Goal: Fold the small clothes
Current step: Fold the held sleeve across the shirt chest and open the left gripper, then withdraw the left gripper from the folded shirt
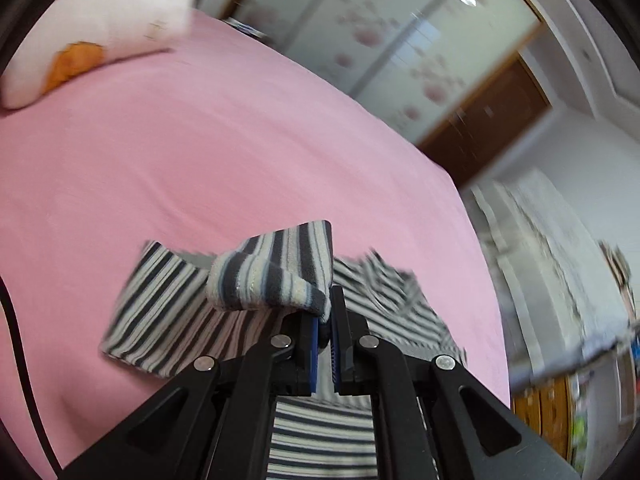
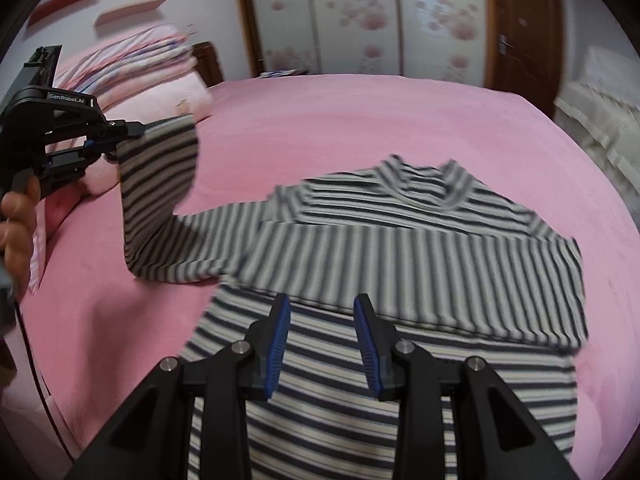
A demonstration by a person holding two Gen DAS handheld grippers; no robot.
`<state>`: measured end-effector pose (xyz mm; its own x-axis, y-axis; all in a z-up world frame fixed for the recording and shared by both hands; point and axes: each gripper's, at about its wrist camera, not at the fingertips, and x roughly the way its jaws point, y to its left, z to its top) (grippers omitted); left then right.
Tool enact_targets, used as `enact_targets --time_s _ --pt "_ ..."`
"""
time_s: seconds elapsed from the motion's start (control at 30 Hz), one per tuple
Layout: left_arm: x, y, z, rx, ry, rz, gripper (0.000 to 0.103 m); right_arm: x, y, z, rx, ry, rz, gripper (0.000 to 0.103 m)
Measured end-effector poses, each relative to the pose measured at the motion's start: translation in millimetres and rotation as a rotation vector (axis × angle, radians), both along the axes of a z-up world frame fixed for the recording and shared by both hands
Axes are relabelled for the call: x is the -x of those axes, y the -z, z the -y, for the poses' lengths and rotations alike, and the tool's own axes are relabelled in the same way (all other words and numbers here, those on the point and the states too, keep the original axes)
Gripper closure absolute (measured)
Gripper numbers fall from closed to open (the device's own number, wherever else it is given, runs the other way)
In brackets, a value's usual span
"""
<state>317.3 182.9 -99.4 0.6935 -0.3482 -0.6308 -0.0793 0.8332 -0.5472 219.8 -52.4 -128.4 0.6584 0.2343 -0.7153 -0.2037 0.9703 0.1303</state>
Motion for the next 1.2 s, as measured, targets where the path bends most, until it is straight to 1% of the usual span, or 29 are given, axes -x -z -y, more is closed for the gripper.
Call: enact_targets --time_s 0.1,0.2,0.23,0.3,0.37,0.4,0.43,0.5,0.53,0.6,0.63,0.67,0.7,0.73,0.8,0.83,0.9,0.97,1.0,1.03,1.1,1.13,1.2 --pt "-6 21 51 0.011 0.072 -0.039 0.100 1 7 28 -0.002 0.044 -0.011 0.070" --pt "-6 55 93 -0.002 0.132 -0.096 0.100 -1 18 56 -0.013 0.082 -0.036 0.070" --pt "-2 67 107 -0.010 0.149 -0.114 0.100 -1 22 64 -0.012 0.093 -0.044 0.070" --pt "5 94 125 -0.060 0.171 -0.144 0.100 -1 29 75 -0.015 0.103 -0.057 0.070" --pt "3 120 133 -0.085 0.194 -0.186 0.099 -3 38 84 -0.016 0.112 -0.078 0.070" --pt "-1 129 129 -0.090 0.195 -0.203 0.095 -3 42 88 -0.022 0.110 -0.089 0.070" --pt "4 136 126 -0.089 0.199 -0.218 0.091 -6 46 91 -0.029 0.111 -0.100 0.070" --pt "10 148 120 -0.067 0.196 -0.235 0.078 -8 50 93 -0.035 0.109 -0.108 0.070" --pt "20 149 122 -0.052 0.193 -0.234 0.075 -10 51 93 -0.037 0.107 -0.111 0.070" --pt "25 146 113 -0.035 0.196 -0.214 0.064 -17 50 91 -0.049 0.094 -0.111 0.070" --pt "27 140 110 -0.044 0.198 -0.203 0.059 -20 49 89 -0.056 0.083 -0.111 0.070" --pt "32 136 105 -0.060 0.199 -0.187 0.053 -25 47 85 -0.063 0.069 -0.111 0.070" --pt "37 128 98 -0.085 0.202 -0.160 0.050 -29 44 82 -0.071 0.056 -0.110 0.070" --pt "39 120 93 -0.111 0.204 -0.140 0.050 -32 42 78 -0.078 0.042 -0.111 0.070" --pt "47 102 76 -0.203 0.196 -0.081 0.049 -41 37 68 -0.094 0.016 -0.111 0.070" --pt "49 93 67 -0.251 0.175 -0.055 0.048 -47 34 62 -0.107 0.002 -0.112 0.070" --pt "59 89 39 -0.337 0.106 -0.024 0.044 -56 34 52 -0.133 -0.021 -0.125 0.070" --pt "64 95 12 -0.384 0.028 -0.041 0.044 -69 38 43 -0.173 -0.046 -0.159 0.070" --pt "64 102 -2 -0.404 -0.014 -0.066 0.044 -76 43 39 -0.199 -0.059 -0.188 0.070" --pt "64 110 -14 -0.415 -0.048 -0.097 0.044 -84 48 37 -0.232 -0.073 -0.222 0.070" --pt "66 127 -37 -0.404 -0.097 -0.151 0.044 -96 58 30 -0.274 -0.072 -0.281 0.070" --pt "68 133 -45 -0.402 -0.111 -0.167 0.044 -97 59 29 -0.272 -0.067 -0.285 0.070" --pt "68 145 -55 -0.395 -0.122 -0.183 0.044 -95 55 20 -0.238 -0.074 -0.259 0.070"
